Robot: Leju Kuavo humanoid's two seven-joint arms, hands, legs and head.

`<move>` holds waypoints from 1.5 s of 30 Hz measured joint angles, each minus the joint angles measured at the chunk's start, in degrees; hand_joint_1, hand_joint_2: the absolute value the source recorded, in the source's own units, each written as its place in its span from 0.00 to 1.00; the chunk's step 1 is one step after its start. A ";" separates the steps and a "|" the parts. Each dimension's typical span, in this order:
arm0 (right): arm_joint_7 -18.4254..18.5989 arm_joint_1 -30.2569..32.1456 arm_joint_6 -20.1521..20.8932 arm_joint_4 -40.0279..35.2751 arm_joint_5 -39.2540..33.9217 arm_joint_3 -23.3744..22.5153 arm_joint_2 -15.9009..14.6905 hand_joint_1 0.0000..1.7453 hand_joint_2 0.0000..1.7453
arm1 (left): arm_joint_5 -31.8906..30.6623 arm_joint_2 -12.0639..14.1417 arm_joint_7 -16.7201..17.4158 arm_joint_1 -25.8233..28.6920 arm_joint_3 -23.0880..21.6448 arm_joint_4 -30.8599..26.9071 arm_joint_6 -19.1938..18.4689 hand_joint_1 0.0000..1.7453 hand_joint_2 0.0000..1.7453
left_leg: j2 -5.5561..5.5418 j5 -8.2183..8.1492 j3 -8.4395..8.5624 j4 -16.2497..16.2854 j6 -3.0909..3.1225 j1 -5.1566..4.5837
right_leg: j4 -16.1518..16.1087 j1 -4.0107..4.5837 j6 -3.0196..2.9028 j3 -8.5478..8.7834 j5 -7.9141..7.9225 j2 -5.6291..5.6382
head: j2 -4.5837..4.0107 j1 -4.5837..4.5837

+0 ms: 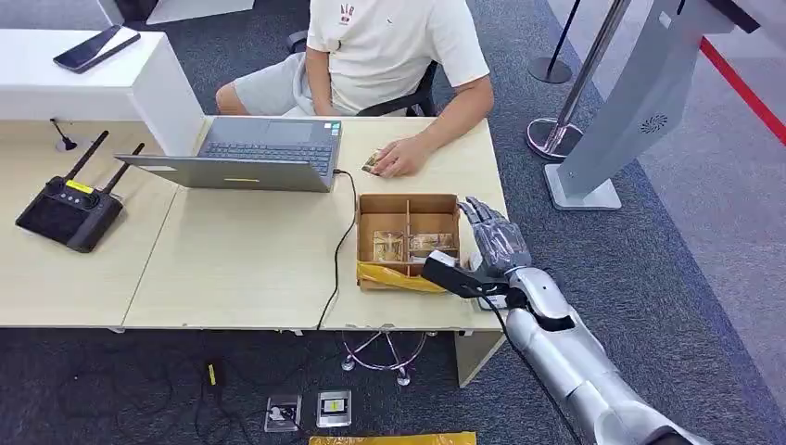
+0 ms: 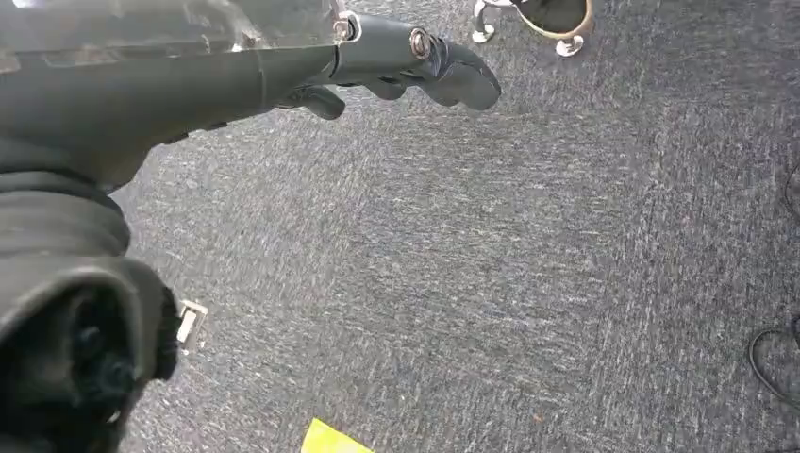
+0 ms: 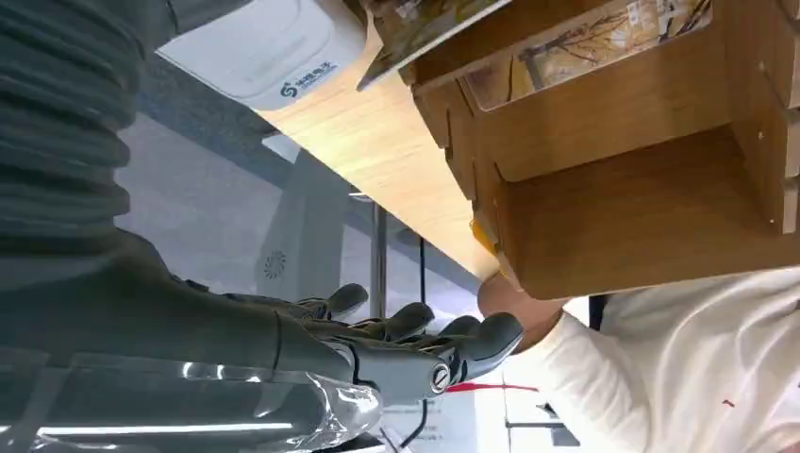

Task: Pass the card to the sensor for recognition and then transmit it.

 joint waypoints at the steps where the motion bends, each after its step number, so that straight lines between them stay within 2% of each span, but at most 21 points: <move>1: -0.22 -0.03 0.22 0.15 -0.13 0.00 0.00 0.00 1.00 | 0.00 0.00 -0.09 0.00 0.00 0.00 0.00 0.00 0.00 | 0.00 0.00 0.00 0.00 0.00 0.00 | 0.00 0.00 0.00 0.00 0.00 0.00 | 0.00 0.00; 7: -1.90 -0.04 1.92 0.50 -1.53 0.09 0.31 0.00 1.00 | 0.04 0.07 -0.13 0.00 -0.15 0.00 0.00 0.00 0.00 | 0.00 0.00 0.00 0.00 0.00 0.00 | 0.00 0.00 0.00 0.00 0.00 0.01 | 0.00 0.00; 23: -0.90 0.72 4.61 -1.59 -3.12 0.48 0.48 0.00 1.00 | 0.18 0.66 -0.33 0.03 -1.05 0.00 0.00 0.00 0.00 | 0.00 0.00 0.01 0.00 0.00 0.00 | 0.00 0.00 0.00 0.00 0.00 0.01 | 0.00 0.02; 43: -0.52 1.50 6.01 -4.35 -3.63 1.12 0.61 0.00 1.00 | 0.77 0.94 -0.52 0.04 -1.33 0.00 0.15 0.00 0.00 | 0.00 0.00 0.01 0.00 0.00 0.00 | 0.00 0.00 0.00 0.00 0.00 0.01 | 0.00 0.00; 44: -0.52 1.50 6.05 -4.46 -3.63 1.18 0.61 0.04 1.00 | 0.72 0.94 -0.52 0.04 -1.33 0.00 0.15 0.00 0.00 | 0.00 0.00 0.01 0.00 0.00 0.00 | 0.00 0.00 0.00 0.00 0.00 0.01 | 0.00 0.00; 45: -0.52 1.50 6.14 -4.48 -3.63 1.29 0.61 0.52 1.00 | 0.66 0.94 -0.52 0.03 -1.33 0.00 0.15 0.00 0.00 | 0.00 0.00 0.01 0.00 0.00 0.00 | 0.00 0.00 0.00 0.00 0.00 0.01 | 0.00 0.00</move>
